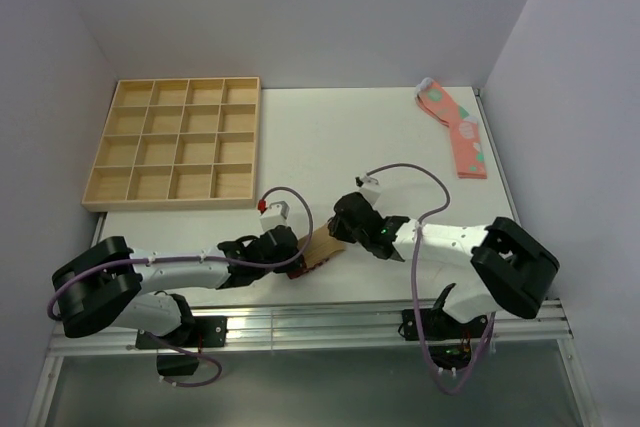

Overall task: Roll the socks
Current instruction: Adjust the sock at the center of the board.

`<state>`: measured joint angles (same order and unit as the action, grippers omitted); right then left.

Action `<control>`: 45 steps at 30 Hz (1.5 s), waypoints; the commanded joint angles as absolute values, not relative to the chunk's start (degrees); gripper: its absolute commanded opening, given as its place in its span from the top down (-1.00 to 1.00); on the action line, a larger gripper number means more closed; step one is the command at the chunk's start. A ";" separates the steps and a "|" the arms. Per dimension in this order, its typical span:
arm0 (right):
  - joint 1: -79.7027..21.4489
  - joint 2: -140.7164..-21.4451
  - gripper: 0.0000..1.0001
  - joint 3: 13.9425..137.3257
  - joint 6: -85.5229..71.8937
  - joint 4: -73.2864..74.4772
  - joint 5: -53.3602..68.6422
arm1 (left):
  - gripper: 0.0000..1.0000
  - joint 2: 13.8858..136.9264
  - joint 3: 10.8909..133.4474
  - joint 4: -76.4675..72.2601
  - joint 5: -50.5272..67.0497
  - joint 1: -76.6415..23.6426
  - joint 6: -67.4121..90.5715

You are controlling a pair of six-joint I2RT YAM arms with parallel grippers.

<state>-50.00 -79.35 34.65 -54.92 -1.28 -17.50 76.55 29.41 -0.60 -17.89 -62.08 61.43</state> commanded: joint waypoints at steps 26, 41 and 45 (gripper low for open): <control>-47.99 -86.23 0.62 27.17 -57.30 -11.33 -14.06 | 0.99 78.92 31.37 12.66 -26.10 -61.62 67.15; -67.32 -69.62 0.69 24.69 -71.98 4.82 -27.24 | 0.99 95.88 53.78 13.09 -23.73 -51.68 52.04; -67.32 -64.79 0.65 27.76 -69.53 10.71 -30.67 | 0.98 96.59 55.37 10.47 -22.07 -51.59 48.53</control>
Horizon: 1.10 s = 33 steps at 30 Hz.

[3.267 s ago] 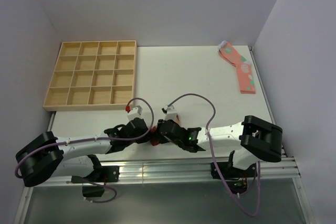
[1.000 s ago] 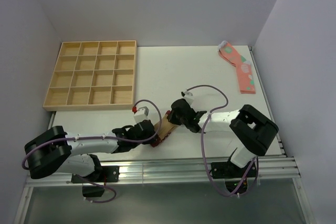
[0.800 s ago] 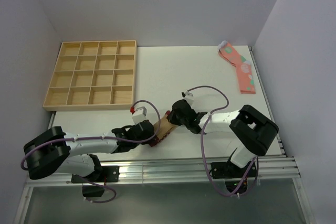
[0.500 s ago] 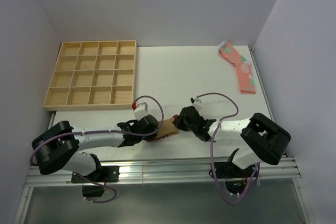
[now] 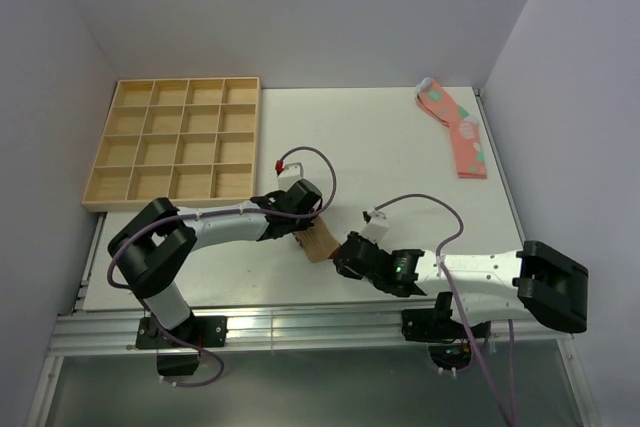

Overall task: Roll the socks
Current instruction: Adjust the sock at the center of the board.

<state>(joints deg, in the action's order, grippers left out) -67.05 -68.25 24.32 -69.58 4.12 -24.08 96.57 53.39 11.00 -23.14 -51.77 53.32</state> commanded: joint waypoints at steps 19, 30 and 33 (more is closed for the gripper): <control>-51.77 -71.95 0.53 29.96 -51.77 1.24 -23.91 | 0.59 79.66 44.32 4.71 -26.24 -51.59 53.83; -52.38 -77.96 0.59 28.83 -54.23 -2.20 -22.15 | 0.99 80.67 37.88 12.84 -32.08 -51.68 70.05; -53.61 -78.05 0.59 28.83 -54.93 -2.11 -22.67 | 0.99 84.28 38.41 11.09 -31.03 -51.68 70.14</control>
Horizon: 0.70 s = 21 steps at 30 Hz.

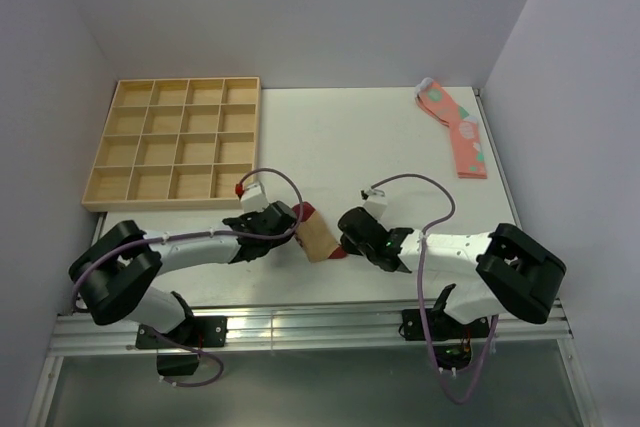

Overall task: Roll the socks
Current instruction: Adjust the sock at the center of the board.

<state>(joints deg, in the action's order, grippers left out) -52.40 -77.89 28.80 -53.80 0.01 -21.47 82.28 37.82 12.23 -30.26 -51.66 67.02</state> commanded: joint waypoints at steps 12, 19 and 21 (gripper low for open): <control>-61.61 -80.77 0.62 30.41 -60.20 -2.81 -23.64 | 0.99 92.37 41.31 5.71 -26.37 -51.68 66.54; -62.67 -78.58 0.60 30.50 -59.59 -2.98 -22.42 | 0.99 89.65 40.08 3.69 -25.40 -51.59 63.55; -62.58 -78.31 0.60 30.76 -59.41 -3.61 -22.32 | 0.99 88.25 39.73 2.90 -24.79 -51.50 62.50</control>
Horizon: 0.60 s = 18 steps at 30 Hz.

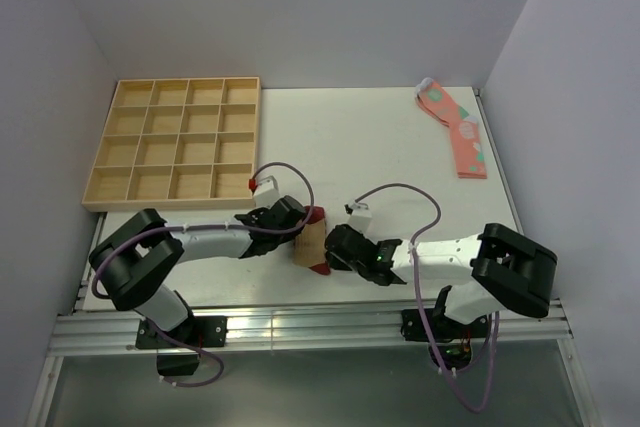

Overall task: Roll the socks
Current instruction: Adjust the sock at the center of the board.

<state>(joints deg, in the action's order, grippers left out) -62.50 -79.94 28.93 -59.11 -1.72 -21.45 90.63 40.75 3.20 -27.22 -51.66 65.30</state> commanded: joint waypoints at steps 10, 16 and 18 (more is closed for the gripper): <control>-60.03 -73.75 0.59 29.27 -56.78 -1.74 -23.82 | 0.57 74.19 35.51 0.47 -25.50 -51.33 54.60; -58.10 -66.54 0.57 24.71 -51.69 -9.37 -19.96 | 0.17 74.79 38.14 -6.67 -15.74 -50.89 42.81; -58.10 -64.08 0.56 21.90 -49.93 -12.64 -18.29 | 0.14 76.37 38.67 -9.40 -12.41 -50.80 39.73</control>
<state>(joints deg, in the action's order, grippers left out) -58.35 -67.07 24.60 -53.87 -5.65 -20.23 74.65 36.32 -3.33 -18.92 -51.00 47.72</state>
